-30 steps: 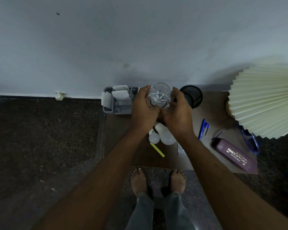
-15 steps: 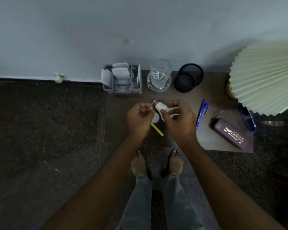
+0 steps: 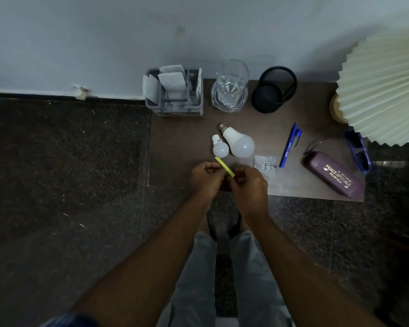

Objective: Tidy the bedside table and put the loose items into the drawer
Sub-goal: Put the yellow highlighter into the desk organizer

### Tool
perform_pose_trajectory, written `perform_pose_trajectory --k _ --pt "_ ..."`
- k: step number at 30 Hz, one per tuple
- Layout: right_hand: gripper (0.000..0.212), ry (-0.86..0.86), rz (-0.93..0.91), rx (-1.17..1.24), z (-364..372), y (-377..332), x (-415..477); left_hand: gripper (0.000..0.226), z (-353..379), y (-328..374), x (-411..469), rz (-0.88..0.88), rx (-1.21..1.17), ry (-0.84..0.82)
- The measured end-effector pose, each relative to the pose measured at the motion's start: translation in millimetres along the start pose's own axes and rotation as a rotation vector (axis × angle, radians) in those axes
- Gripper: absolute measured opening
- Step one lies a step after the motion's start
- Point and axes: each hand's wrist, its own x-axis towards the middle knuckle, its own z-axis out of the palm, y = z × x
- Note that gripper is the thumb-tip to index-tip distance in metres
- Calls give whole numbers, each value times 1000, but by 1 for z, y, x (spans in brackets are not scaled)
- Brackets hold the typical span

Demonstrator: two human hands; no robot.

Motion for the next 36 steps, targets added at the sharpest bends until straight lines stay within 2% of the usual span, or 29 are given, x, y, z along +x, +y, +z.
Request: perform_pose_trajectory --k 12,18,25,27,30,33,36 --pt "17 -72 -76 -180 10 0 4 18 -2 -3 6 -21 -20 -8" --pt "10 -35 -198 -161 16 -18 -8 24 -22 -3 8 -49 -233 46" --pt "7 -19 -345 -64 24 -78 13 32 -61 28 19 -11 -564 105" --pt "9 -3 -418 -58 24 -97 26 31 -68 44 22 14 -587 101" --pt "21 -13 -451 -29 22 -123 49 25 -76 65 28 127 -471 126" --pt "17 29 -473 29 18 -147 71 23 -79 84 31 247 -427 96" --pt "15 71 -491 68 13 -167 90 24 -79 99 36 272 -490 58"
